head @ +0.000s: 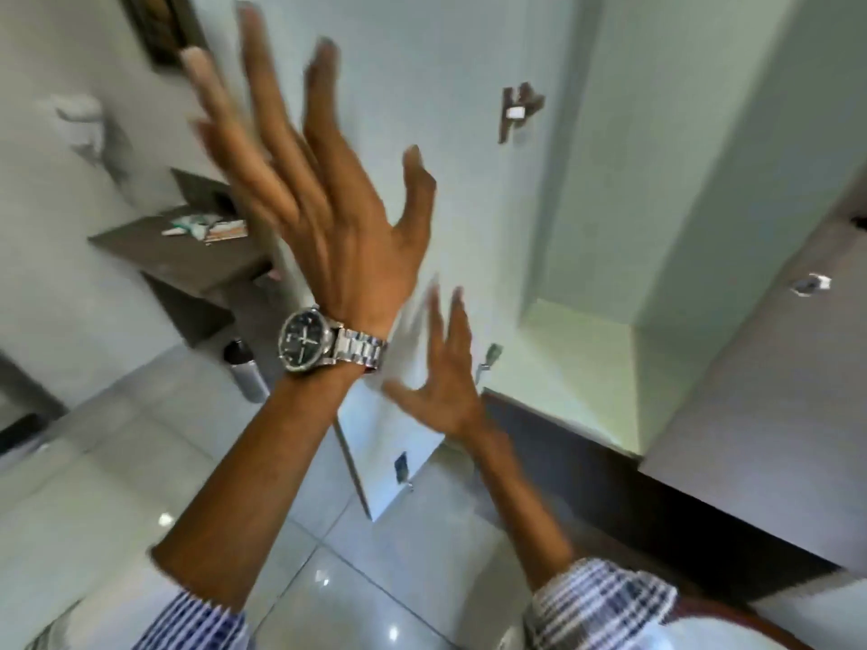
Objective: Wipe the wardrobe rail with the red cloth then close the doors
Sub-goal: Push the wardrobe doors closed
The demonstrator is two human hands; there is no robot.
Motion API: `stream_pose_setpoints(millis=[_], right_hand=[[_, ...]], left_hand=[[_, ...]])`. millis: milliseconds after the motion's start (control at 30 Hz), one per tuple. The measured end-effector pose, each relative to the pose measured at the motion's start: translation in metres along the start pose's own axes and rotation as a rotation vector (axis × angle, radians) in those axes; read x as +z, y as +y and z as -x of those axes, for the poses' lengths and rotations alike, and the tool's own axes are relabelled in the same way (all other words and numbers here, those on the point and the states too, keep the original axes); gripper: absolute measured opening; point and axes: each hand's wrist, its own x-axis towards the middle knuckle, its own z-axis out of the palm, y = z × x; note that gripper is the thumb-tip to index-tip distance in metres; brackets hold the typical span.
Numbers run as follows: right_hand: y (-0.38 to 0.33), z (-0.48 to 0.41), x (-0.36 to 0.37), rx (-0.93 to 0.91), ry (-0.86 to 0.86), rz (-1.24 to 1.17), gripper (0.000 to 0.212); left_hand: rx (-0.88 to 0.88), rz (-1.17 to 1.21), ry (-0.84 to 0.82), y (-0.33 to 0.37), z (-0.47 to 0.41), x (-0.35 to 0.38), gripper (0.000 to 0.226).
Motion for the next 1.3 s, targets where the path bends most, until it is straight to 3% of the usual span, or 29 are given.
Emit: stream_pose_setpoints(millis=[67, 133, 200, 267, 367, 467, 600, 700, 867, 967, 1133, 1233, 1300], right_hand=[[-0.042, 0.004, 0.039, -0.058, -0.01, 0.004, 0.129], [-0.071, 0.002, 0.055, -0.016, 0.119, -0.052, 0.121], [-0.086, 0.0, 0.06, 0.018, 0.224, -0.038, 0.114], [-0.09, 0.0, 0.058, 0.005, 0.29, 0.016, 0.11], [-0.085, 0.008, 0.045, -0.097, 0.411, 0.081, 0.104], [-0.05, 0.041, 0.016, -0.19, 0.571, 0.183, 0.087], [0.024, 0.1, -0.064, -0.13, 0.82, 0.374, 0.059], [0.077, 0.105, -0.128, -0.052, 0.941, 0.584, 0.057], [0.173, 0.078, -0.219, 0.157, 0.953, 0.829, 0.051], [0.219, 0.061, -0.248, 0.077, 0.912, 0.922, 0.059], [0.259, 0.036, -0.259, 0.025, 0.917, 0.934, 0.066], [0.275, 0.026, -0.266, 0.03, 0.892, 0.964, 0.066], [0.275, 0.021, -0.271, 0.143, 0.858, 1.008, 0.067]], left_hand=[[-0.202, 0.002, 0.019, -0.027, -0.015, -0.012, 0.083], [-0.454, 0.361, -0.087, -0.047, -0.028, -0.018, 0.093], [-0.693, 0.736, -0.314, -0.058, -0.036, -0.018, 0.09], [-0.73, 0.782, -0.405, -0.053, -0.036, -0.02, 0.075], [-0.628, 0.762, -0.336, -0.019, -0.024, -0.031, 0.033], [-0.474, 0.793, -0.311, 0.028, 0.002, -0.041, 0.016], [-0.094, 0.789, -0.422, 0.092, 0.04, -0.023, 0.045], [0.246, 0.699, -0.427, 0.152, 0.063, 0.023, 0.044], [0.668, 0.445, -0.34, 0.23, 0.073, 0.142, 0.061], [0.823, 0.436, -0.206, 0.244, 0.057, 0.201, 0.073], [0.826, 0.464, -0.084, 0.255, 0.058, 0.251, 0.074], [0.691, 0.459, -0.09, 0.257, 0.06, 0.27, 0.071], [0.561, 0.436, -0.11, 0.261, 0.061, 0.277, 0.072]])
